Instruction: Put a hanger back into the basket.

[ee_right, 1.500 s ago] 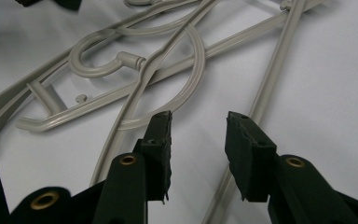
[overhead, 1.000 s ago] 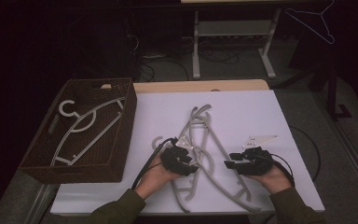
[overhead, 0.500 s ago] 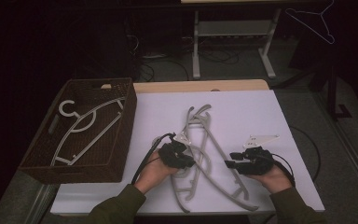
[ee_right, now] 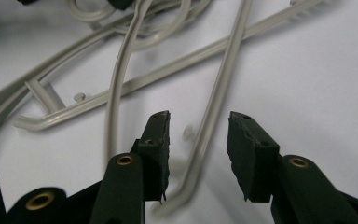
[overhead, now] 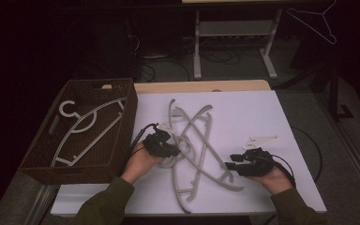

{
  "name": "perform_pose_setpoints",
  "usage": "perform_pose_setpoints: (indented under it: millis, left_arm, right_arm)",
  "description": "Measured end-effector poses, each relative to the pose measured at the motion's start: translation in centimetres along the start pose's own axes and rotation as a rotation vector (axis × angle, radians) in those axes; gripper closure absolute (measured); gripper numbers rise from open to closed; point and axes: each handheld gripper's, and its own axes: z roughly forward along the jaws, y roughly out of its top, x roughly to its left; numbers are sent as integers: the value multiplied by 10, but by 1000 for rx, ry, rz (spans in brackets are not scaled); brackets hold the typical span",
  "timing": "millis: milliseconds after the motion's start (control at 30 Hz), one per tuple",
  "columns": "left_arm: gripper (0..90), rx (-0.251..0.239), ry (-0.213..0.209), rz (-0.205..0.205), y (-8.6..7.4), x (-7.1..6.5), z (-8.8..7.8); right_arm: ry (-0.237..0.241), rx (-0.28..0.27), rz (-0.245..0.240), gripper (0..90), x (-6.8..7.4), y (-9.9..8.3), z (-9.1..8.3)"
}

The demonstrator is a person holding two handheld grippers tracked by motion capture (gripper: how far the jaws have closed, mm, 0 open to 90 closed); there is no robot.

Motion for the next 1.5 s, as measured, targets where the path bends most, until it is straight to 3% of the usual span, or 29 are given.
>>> perform_pose_setpoints:
  millis: [200, 300, 467, 533, 633, 667, 733, 800, 833, 933, 1000, 1067, 1200, 1300, 1433, 1500]
  left_arm:
    - [785, -19, 19, -42, -7, 8, 4]
    - [786, -15, 23, -38, -6, 10, 4]
    - [783, 1, 36, -21, -1, 16, 4]
    - [779, -2, 47, -24, 1, 19, 5]
    - [775, -32, 44, -52, 4, 22, 5]
    - [775, -16, 42, -33, 5, 24, 5]
    - [773, -40, 42, -55, 7, 22, 8]
    - [771, -76, 20, -67, 9, 24, 8]
    - [898, -111, 24, -77, 12, 24, 5]
    - [900, -85, 32, -68, 18, 24, 7]
    - [900, -56, 37, -48, 19, 24, 11]
    - [900, -71, 20, -65, 18, 24, 14]
    - [900, -48, 24, -45, 19, 23, 17]
    - [899, -62, 28, -46, 19, 23, 16]
    - [798, -88, 37, -57, 17, 19, 4]
    - [706, -89, 45, -70, 14, 15, -3]
  right_arm:
    - [-52, 72, 3, 673, -5, -3, 12]
    - [-42, 125, 12, 752, -7, -5, 19]
    - [52, 146, -10, 817, -1, -5, 22]
    - [62, 146, -25, 834, 3, -5, 24]
    - [128, 142, -37, 840, 8, -5, 25]
    - [155, 142, -51, 854, 11, -5, 27]
    - [179, 163, -79, 886, 19, -5, 34]
    - [220, 170, -104, 858, 29, -3, 40]
    - [245, 163, -127, 856, 33, -1, 43]
    - [261, 146, -166, 858, 51, 7, 48]
    - [268, 142, -167, 871, 62, 13, 53]
    - [278, 147, -176, 876, 71, 18, 60]
    - [299, 143, -254, 892, 87, 25, 76]
    - [323, 141, -297, 891, 100, 30, 86]
    - [316, 113, -293, 889, 102, 34, 89]
    - [314, 95, -255, 889, 99, 35, 84]
